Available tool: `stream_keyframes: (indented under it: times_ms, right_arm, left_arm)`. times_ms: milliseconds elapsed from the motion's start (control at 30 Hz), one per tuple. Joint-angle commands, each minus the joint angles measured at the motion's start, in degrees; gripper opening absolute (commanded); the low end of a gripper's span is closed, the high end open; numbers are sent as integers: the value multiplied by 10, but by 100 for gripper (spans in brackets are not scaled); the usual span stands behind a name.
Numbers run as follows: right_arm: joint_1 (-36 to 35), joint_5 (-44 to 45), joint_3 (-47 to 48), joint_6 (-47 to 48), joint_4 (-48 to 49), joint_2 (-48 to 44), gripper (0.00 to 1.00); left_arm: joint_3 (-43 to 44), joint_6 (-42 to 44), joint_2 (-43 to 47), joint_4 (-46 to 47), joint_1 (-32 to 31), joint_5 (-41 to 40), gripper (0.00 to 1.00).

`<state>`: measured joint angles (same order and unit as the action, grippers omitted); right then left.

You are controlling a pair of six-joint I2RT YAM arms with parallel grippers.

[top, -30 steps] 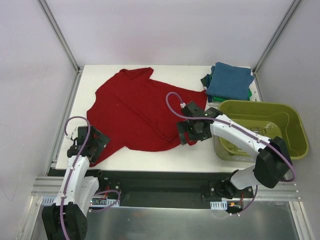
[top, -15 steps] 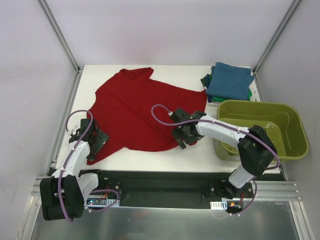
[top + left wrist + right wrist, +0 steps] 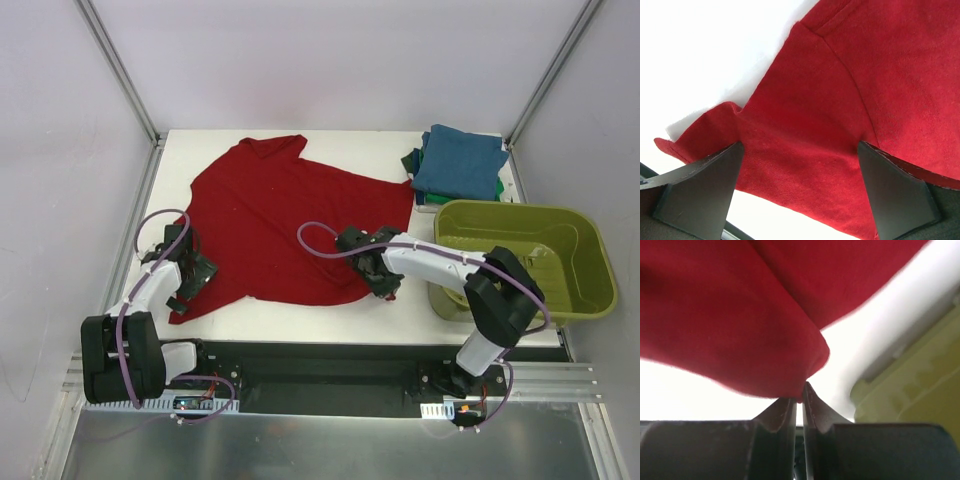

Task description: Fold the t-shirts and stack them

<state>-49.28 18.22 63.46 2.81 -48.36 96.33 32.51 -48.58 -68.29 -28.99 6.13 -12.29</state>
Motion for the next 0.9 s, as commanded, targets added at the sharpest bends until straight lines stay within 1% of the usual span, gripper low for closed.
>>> stream_keyframes:
  times_ms: [0, 67, 133, 167, 200, 267, 333, 400, 433, 500, 533, 567, 667, 733, 767, 800, 833, 867]
  right_arm:
    - [-33, 24, -41, -68, -91, -80, 9]
    - [-50, 2, -59, -90, -92, -93, 13]
    - [-69, -11, -82, -124, -89, -102, 15]
    - [-89, -9, -86, -136, -89, -104, 17]
    - [-98, -9, -93, -158, -91, -105, 21]
    - [-121, -10, -97, -172, -93, -106, 31]
    - [-134, -10, -91, -183, -98, -103, 33]
    - [-147, -1, -81, -185, -107, -104, 55]
    - [-151, 9, -64, -182, -111, -106, 70]
    - [-158, 14, -45, -175, -112, -118, 81]
    - [-159, 12, -27, -163, -110, -125, 99]
    - [-161, 9, -16, -156, -99, -132, 97]
    - [-160, 2, 17, -127, -62, -164, 97]
    - [-152, -5, 31, -116, -29, -177, 97]
    - [-148, -10, 37, -119, 14, -176, 97]
    - [-142, -33, 40, -119, 38, -171, 97]
    - [-128, -48, 46, -128, 81, -164, 97]
    - [-122, -63, 51, -130, 102, -144, 97]
  left_arm:
    - [-7, 9, -27, 8, 16, -15, 99]
    - [-4, 10, -28, 4, 28, -14, 99]
    - [0, 15, -28, 3, 40, 0, 99]
    - [4, 16, -26, -1, 44, 5, 99]
    - [5, 19, -24, -3, 53, 9, 99]
    - [7, 20, -15, -8, 58, 14, 99]
    - [7, 20, -6, -13, 62, 17, 99]
    - [6, 23, 12, -19, 63, 31, 99]
    - [6, 23, 20, -21, 63, 38, 99]
    - [4, 22, 53, -24, 63, 63, 99]
    - [4, 21, 67, -26, 63, 73, 99]
    - [4, 20, 95, -25, 63, 86, 99]
    - [19, 23, 141, -24, 62, 141, 99]
    - [39, 27, 155, -11, 59, 190, 99]
    - [45, 30, 154, -1, 56, 204, 99]
    - [49, 31, 151, 9, 51, 226, 99]
    - [61, 31, 136, 19, 37, 234, 99]
    - [67, 31, 123, 23, 28, 240, 99]
